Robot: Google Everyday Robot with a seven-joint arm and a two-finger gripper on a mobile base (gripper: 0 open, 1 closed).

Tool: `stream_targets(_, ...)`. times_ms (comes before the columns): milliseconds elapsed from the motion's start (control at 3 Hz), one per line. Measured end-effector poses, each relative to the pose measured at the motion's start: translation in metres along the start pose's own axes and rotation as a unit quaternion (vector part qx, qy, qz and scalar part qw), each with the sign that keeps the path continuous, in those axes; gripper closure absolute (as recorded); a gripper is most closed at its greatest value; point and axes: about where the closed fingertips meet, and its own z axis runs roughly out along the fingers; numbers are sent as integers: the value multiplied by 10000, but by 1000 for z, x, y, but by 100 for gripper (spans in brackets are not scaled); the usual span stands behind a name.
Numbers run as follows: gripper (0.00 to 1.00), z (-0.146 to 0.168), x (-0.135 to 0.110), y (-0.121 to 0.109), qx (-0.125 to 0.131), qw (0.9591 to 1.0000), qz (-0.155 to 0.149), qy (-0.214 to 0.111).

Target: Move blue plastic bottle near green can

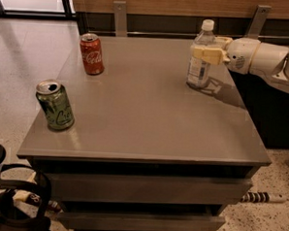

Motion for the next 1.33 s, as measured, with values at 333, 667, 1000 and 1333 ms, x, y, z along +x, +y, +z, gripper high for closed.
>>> stream_targets(333, 100, 2, -2, 1, -30, 10000, 4, -2)
stream_targets(667, 100, -2, -22, 11, -127, 9999, 33, 6)
stream_targets(1000, 100, -9, -62, 35, -201, 9998, 30, -75)
stream_targets(1333, 100, -9, -89, 78, -228, 9996, 49, -165)
